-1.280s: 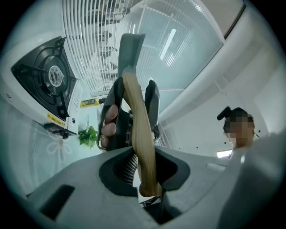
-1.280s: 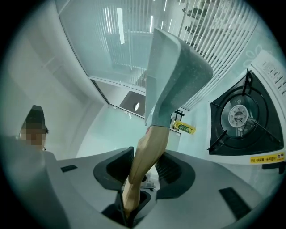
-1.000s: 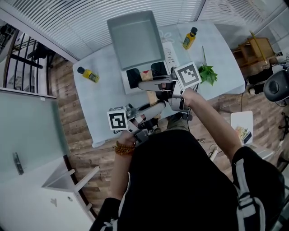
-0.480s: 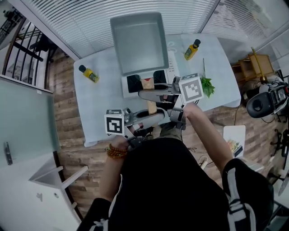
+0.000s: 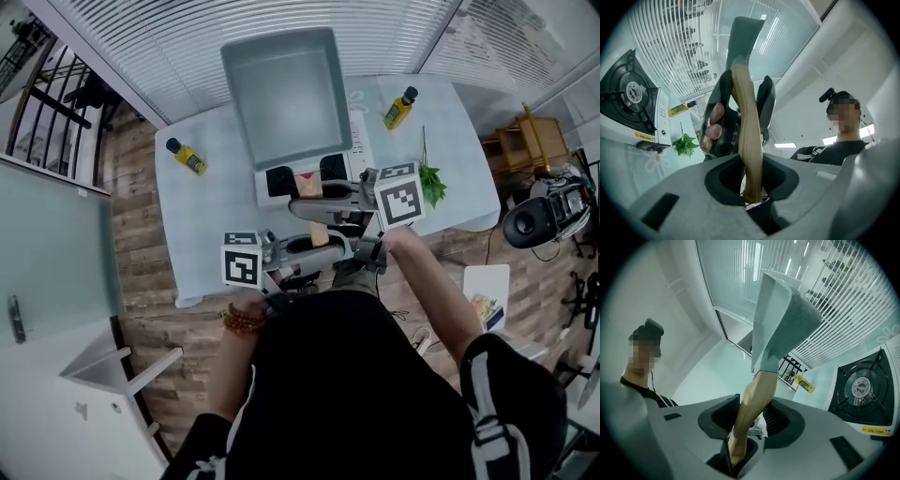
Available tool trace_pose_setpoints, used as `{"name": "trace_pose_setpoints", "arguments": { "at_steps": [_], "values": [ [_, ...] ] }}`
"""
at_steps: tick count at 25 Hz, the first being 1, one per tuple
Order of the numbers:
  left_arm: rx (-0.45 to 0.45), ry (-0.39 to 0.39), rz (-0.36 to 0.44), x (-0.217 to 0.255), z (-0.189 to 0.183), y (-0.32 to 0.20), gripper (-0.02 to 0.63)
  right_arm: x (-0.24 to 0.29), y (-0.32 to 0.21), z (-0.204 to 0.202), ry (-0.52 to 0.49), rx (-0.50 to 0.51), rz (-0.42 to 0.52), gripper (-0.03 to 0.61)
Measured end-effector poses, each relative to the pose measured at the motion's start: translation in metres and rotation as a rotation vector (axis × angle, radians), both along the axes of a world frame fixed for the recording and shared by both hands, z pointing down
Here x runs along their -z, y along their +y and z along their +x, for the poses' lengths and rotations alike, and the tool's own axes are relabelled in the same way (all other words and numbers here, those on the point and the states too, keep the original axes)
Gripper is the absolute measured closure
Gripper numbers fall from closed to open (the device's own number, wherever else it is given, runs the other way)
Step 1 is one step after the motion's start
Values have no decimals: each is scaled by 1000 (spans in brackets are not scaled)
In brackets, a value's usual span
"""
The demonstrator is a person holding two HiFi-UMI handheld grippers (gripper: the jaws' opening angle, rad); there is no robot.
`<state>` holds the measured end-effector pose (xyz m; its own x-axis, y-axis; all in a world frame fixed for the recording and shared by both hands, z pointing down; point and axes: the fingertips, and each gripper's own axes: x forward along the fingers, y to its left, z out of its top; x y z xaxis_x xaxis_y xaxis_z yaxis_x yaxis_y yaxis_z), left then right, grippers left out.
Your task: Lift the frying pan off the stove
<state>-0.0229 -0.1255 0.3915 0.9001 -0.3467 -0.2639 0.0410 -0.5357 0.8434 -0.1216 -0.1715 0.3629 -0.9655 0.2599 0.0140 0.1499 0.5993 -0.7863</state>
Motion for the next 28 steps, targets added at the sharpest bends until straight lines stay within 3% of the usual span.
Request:
{"name": "trace_pose_setpoints", "arguments": {
  "at_steps": [28],
  "values": [
    [19, -52, -1, -5, -3, -2, 541, -2, -1, -2, -36, 3, -18, 433]
  ]
}}
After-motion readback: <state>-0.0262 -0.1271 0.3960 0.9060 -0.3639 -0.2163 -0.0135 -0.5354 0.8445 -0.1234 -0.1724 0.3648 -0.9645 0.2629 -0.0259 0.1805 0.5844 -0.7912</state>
